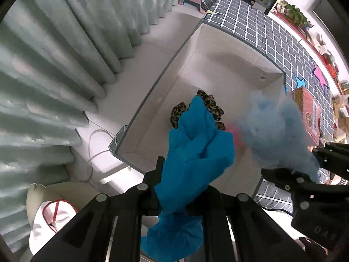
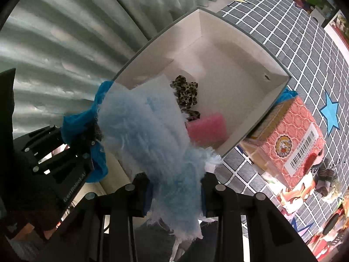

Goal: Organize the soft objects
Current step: 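Carry the blue cloth in the left tool while the right tool carries the fur to the box, then open both tools to drop the blue cloth and fur into the box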

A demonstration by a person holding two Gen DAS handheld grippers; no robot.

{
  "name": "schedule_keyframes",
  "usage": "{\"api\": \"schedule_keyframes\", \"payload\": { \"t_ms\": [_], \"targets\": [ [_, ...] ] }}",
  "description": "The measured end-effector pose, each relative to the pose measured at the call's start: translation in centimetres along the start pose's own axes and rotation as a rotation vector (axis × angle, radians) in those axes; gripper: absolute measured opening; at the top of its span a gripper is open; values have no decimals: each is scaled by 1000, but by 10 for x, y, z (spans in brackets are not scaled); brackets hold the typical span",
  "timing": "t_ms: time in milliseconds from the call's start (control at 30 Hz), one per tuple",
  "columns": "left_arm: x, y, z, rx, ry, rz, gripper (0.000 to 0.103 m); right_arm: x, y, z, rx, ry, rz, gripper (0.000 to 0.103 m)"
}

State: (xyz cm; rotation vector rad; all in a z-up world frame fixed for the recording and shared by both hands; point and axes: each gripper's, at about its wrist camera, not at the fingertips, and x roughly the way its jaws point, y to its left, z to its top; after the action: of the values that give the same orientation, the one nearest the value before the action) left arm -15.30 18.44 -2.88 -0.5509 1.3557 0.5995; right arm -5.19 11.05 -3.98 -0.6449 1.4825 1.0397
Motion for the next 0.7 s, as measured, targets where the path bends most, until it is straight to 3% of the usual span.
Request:
{"api": "schedule_keyframes", "payload": {
  "t_ms": [167,233,400,433,467,500,533,700],
  "targets": [
    [5,1,2,-10,8,-3,14,5,-2,9,27,3,14,34],
    [8,0,3,-12,14,-11,19,6,-4,14,39,3,13,34],
    [10,2,1,-23,17,-14,56,5,-8,20,46,-9,33,34],
    [9,2,2,-25,14,-17,59,4,-9,22,46,-13,34,35],
    [8,3,1,-29,11,-23,66,3,-9,24,46,-18,35,37],
    [7,4,2,-36,12,-25,73,3,-11,29,48,-20,35,47],
    [6,4,2,-43,14,-27,77,2,-11,29,50,-27,38,56],
    [9,8,3,-71,46,-38,82,-4,-16,33,52,-44,33,61]
  ]
}}
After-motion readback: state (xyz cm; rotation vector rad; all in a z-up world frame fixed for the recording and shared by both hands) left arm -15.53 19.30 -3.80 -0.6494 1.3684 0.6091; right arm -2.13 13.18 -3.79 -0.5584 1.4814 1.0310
